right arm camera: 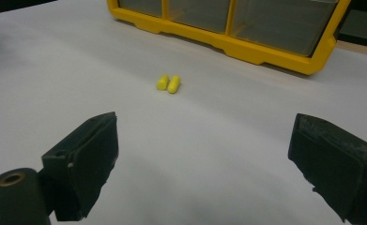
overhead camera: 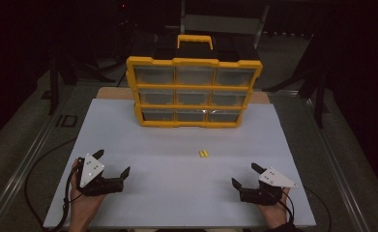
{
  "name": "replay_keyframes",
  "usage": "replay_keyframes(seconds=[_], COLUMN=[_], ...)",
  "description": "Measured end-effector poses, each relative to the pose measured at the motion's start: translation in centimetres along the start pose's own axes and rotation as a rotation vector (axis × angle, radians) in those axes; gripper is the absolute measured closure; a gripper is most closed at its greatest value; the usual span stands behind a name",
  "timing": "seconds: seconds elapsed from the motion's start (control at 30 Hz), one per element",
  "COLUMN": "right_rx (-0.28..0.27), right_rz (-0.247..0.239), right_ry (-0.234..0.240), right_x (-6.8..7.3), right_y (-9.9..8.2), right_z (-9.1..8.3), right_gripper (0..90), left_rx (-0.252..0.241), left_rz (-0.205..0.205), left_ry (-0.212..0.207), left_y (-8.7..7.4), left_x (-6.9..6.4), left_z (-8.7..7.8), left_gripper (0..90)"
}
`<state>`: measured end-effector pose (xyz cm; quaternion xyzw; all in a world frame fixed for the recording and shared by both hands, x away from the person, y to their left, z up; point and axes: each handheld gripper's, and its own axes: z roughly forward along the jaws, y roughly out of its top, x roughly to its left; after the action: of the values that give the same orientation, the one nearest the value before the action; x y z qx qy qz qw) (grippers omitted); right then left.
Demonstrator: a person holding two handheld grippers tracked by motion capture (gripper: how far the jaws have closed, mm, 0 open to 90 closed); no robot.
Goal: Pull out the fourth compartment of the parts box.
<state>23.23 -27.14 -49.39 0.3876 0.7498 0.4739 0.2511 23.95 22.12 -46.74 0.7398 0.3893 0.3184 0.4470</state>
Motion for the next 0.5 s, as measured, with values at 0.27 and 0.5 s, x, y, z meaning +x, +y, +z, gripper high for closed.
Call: replay_keyframes(seconds=[0.27, 0.5], right_rx=[-0.006, -0.011], right_rz=[0.010, 0.016], right_ry=[-0.008, -0.016], right_x=[-0.2, -0.4], right_y=[0.0, 0.0], right_z=[-0.1, -0.2], right_gripper=[8.7, 8.7], left_rx=[-0.006, -0.017], left_rz=[0.027, 0.042], left_ry=[-0.019, -0.028], left_y=[1.0, 1.9], left_x=[-0.5, -0.8], left_z=[0.9, 1.7], left_gripper=[0.0, 0.1])
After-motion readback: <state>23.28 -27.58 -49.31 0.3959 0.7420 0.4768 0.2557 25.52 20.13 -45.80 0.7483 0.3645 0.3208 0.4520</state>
